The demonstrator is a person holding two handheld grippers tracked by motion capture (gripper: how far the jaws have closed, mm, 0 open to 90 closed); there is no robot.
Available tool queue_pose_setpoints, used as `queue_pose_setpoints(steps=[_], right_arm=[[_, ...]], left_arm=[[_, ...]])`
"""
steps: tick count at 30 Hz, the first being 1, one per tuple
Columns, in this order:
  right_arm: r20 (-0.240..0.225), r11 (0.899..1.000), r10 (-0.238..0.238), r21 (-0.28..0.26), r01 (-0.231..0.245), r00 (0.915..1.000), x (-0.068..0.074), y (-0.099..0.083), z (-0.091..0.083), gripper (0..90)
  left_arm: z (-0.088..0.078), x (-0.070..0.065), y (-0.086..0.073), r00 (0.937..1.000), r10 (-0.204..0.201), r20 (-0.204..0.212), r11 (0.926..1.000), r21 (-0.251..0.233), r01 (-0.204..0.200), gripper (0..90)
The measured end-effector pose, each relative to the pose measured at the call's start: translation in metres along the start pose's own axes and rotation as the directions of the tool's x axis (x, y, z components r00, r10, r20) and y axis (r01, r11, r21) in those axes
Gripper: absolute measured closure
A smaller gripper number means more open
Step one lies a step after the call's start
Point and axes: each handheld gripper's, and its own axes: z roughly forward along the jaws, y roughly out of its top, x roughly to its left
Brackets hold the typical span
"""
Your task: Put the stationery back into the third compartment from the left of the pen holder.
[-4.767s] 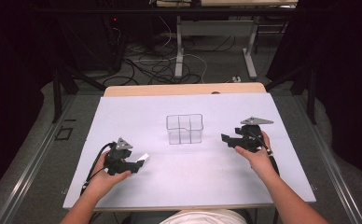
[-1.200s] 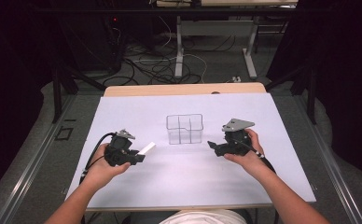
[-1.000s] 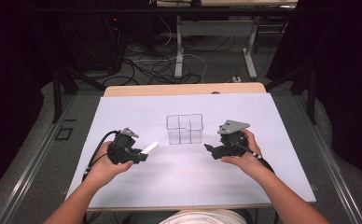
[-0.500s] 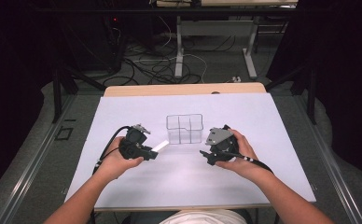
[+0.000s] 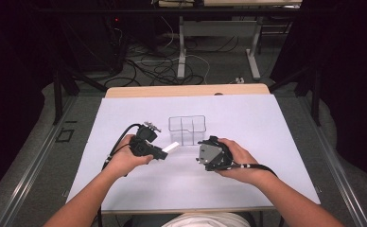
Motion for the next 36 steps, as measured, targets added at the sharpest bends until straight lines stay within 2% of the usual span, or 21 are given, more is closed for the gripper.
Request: queue_pose_setpoints(steps=[2,5,6,7,8,9,10,11,12,13,16,20,21,22,23,24,26,28,31,34,36], right_arm=[[-0.004,0.999,-0.034,-0.028,0.034,0.9994,0.001,0.002,0.001,43.9],[0.009,0.996,-0.087,-0.028,0.087,0.9962,0.004,0.004,0.001,43.9],[0.023,0.997,-0.076,-0.023,0.077,0.9968,0.006,0.005,0.002,43.9],[0.035,0.996,-0.079,-0.029,0.080,0.9963,0.008,0.006,0.003,44.0],[0.052,0.993,-0.112,-0.019,0.113,0.9924,0.008,0.007,0.003,44.0],[0.062,0.992,-0.126,-0.015,0.127,0.9901,0.009,0.008,0.004,44.0],[0.075,0.990,-0.141,-0.016,0.143,0.9872,0.009,0.009,0.005,44.0],[0.096,0.987,-0.155,-0.023,0.158,0.9831,0.010,0.009,0.005,44.0],[0.089,0.985,-0.168,-0.019,0.170,0.9817,0.011,0.010,0.006,44.2],[0.092,0.985,-0.170,-0.016,0.172,0.9811,0.012,0.010,0.006,44.3],[0.109,0.972,-0.231,-0.018,0.235,0.9667,0.013,0.012,0.009,44.5],[0.121,0.969,-0.242,-0.017,0.245,0.9628,0.016,0.012,0.012,44.9],[0.125,0.964,-0.262,-0.020,0.267,0.9568,0.015,0.012,0.013,45.1],[0.129,0.966,-0.253,-0.020,0.257,0.9590,0.016,0.011,0.014,45.1],[0.124,0.963,-0.266,-0.015,0.270,0.9559,0.015,0.012,0.014,45.3],[0.123,0.965,-0.259,-0.003,0.261,0.9580,0.017,0.012,0.015,45.7],[0.131,0.963,-0.265,-0.009,0.268,0.9553,0.018,0.012,0.016,46.4],[0.119,0.957,-0.290,0.006,0.291,0.9496,0.017,0.013,0.017,47.2],[0.144,0.957,-0.288,0.010,0.290,0.9466,0.018,0.013,0.018,49.9],[0.127,0.949,-0.315,0.031,0.314,0.9405,0.017,0.014,0.017,52.8],[0.141,0.946,-0.322,0.019,0.323,0.9362,0.017,0.014,0.018,55.2]], left_arm=[[0.002,-0.002,0.002,1.0000,0.005,0.002,1.0000,0.006,-0.005,67.5],[0.005,-0.005,0.005,0.9997,0.001,0.023,1.0000,0.005,-0.001,67.5],[0.006,-0.007,0.006,0.9996,-0.013,0.026,0.9999,0.003,0.013,67.5],[0.006,-0.007,0.007,0.9995,0.000,0.031,1.0000,0.008,0.000,67.5],[0.007,-0.008,0.008,0.9993,-0.008,0.038,1.0000,0.001,0.008,67.5],[0.008,-0.010,0.009,0.9989,-0.019,0.043,0.9998,0.003,0.018,67.5],[0.009,-0.010,0.011,0.9989,-0.002,0.046,1.0000,0.002,0.002,67.5],[0.011,-0.013,0.012,0.9984,-0.018,0.054,0.9998,-0.003,0.018,67.5],[0.011,-0.014,0.014,0.9984,-0.003,0.057,1.0000,-0.002,0.003,67.5],[0.012,-0.016,0.016,0.9978,-0.016,0.065,0.9999,0.000,0.016,67.5],[0.015,-0.021,0.021,0.9968,-0.005,0.079,1.0000,-0.002,0.006,67.4],[0.019,-0.028,0.028,0.9953,0.000,0.097,1.0000,-0.002,0.000,67.5],[0.020,-0.030,0.030,0.9948,0.004,0.102,1.0000,0.000,-0.004,67.5],[0.021,-0.031,0.031,0.9947,0.008,0.103,1.0000,0.000,-0.008,67.4],[0.022,-0.033,0.033,0.9946,0.008,0.104,1.0000,0.001,-0.008,67.5],[0.023,-0.034,0.034,0.9944,0.014,0.104,0.9999,0.003,-0.014,67.5],[0.024,-0.036,0.037,0.9939,0.017,0.109,0.9998,0.002,-0.018,67.5],[0.025,-0.039,0.039,0.9935,0.019,0.112,0.9998,0.004,-0.020,67.5],[0.025,-0.041,0.043,0.9932,0.025,0.114,0.9996,0.009,-0.026,67.5],[0.026,-0.044,0.046,0.9931,0.028,0.113,0.9995,0.011,-0.030,67.5],[0.026,-0.045,0.048,0.9929,0.029,0.116,0.9995,0.011,-0.031,67.5]])
